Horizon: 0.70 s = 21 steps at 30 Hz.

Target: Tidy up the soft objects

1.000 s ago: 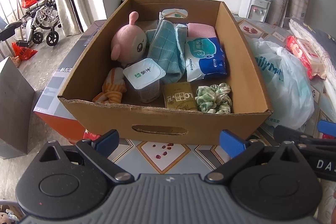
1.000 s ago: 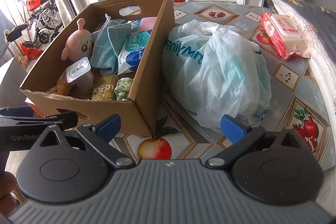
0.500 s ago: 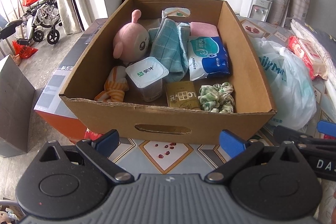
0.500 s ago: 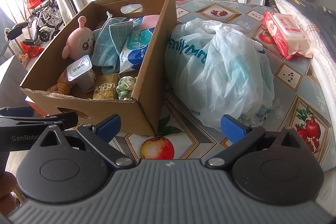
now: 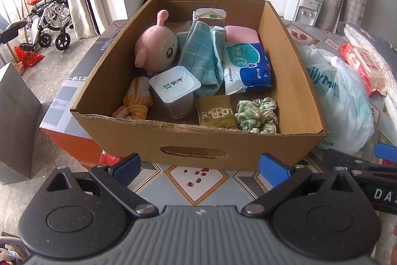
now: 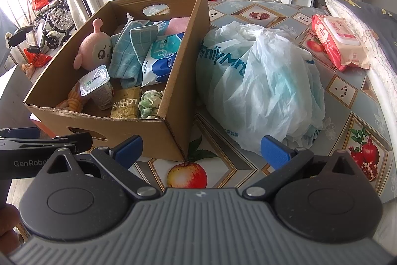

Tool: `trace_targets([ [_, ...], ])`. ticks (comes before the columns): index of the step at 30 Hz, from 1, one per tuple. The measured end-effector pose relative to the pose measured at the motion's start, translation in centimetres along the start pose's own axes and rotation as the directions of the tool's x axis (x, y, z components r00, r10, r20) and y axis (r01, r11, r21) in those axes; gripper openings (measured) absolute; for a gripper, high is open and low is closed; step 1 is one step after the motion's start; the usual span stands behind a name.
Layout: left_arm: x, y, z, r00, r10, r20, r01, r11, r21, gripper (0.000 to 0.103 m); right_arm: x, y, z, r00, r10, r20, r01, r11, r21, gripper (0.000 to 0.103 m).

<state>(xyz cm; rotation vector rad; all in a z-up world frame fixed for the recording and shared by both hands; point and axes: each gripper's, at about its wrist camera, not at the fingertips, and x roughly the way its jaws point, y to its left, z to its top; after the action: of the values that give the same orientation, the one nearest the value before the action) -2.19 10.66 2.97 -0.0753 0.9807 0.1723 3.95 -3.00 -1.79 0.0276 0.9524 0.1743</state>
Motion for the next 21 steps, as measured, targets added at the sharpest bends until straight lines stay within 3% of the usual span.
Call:
trace_targets([
  [21, 0.09, -0.01, -0.07, 1.0, -0.001, -0.003, 0.001, 1.0, -0.002, 0.102, 0.13, 0.0, -0.11, 1.0, 0.0, -0.003, 0.0, 1.0, 0.002, 0.102],
])
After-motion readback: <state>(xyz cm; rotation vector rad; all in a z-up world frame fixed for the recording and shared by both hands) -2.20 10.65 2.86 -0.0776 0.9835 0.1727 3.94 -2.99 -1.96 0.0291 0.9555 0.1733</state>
